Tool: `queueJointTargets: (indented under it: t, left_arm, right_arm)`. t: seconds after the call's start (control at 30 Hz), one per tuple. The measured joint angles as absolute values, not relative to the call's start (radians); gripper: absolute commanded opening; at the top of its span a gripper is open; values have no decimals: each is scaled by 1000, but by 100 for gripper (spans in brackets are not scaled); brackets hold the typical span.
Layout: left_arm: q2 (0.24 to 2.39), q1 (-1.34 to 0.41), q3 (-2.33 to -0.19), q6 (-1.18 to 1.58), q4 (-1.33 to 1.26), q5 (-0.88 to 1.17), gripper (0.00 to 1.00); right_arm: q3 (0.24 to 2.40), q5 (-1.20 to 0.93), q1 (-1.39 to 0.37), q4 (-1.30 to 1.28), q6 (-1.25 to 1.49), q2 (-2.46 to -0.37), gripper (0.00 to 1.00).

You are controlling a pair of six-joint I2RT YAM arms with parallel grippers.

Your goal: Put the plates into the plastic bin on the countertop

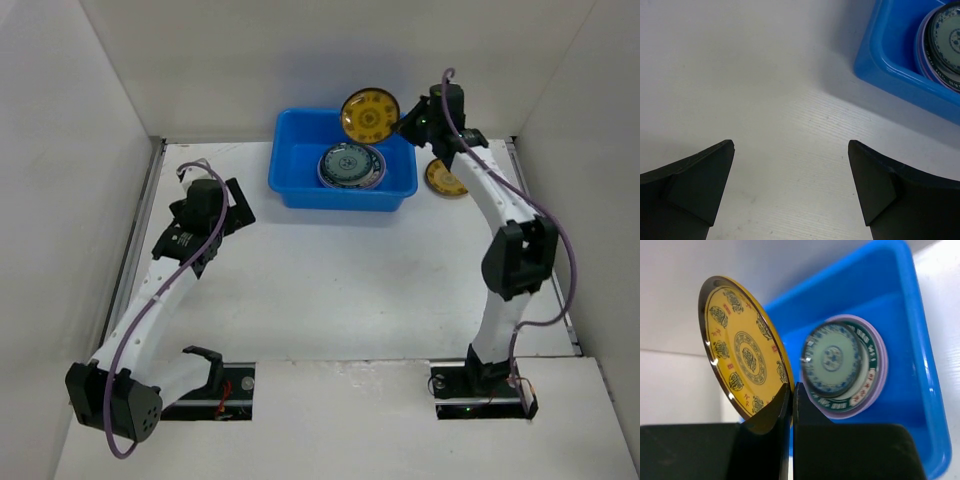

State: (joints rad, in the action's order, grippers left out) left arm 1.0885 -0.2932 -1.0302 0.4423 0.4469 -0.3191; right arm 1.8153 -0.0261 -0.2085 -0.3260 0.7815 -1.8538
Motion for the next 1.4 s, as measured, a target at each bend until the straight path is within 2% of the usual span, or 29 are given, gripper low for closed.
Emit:
queueJointTargets:
  t: [0.2,0.37,0.43,0.47,0.5,0.53,0.63,0.73,0.83,1.0,1.17,1.27,1.4]
  left_arm:
    - [1014,-241,-968,445,456,-319,100]
    - [975,-208,-938,447,468,-319,100]
    - [965,-200,-929,447,472,-319,100]
    - [960,-198,-926,447,477,-319,100]
    - [955,-194,-925,447,479,-319,100]
    - [952,-192,-924,447,485,-319,100]
    - [946,-187,-924,447,487,-319,100]
    - [946,-188,-924,448,488,-319,100]
    - [953,-194,-925,450,489,-319,100]
    - [1013,-229,-925,453,482,-318,100]
    - [1086,-277,-927,454,451,-318,100]
    - [1121,-304,-933,455,434,-317,100]
    - [1145,-328,-938,455,419,-314,100]
  right_arm:
    - [1883,-16,-258,-416,678,-2076,3]
    - [1897,-3,-283,-451,629,-2176,13]
    - [1920,-4,-289,-451,619,-2196,24]
    - [1935,-1,-293,-451,611,-2201,32]
    - [1946,3,-297,-449,604,-2202,44]
    - [1957,7,-302,-450,596,-2202,50]
    - [1984,20,-315,-438,576,-2201,64]
    - [1982,34,-326,-439,554,-2187,70]
    - [1921,49,-333,-429,545,-2120,74]
    - [1651,57,-302,-346,584,-1827,76]
    - [1394,60,-109,-205,669,-1566,76]
    - [1220,63,27,-127,726,-1516,74]
    - [1011,6,140,-64,820,-1554,72]
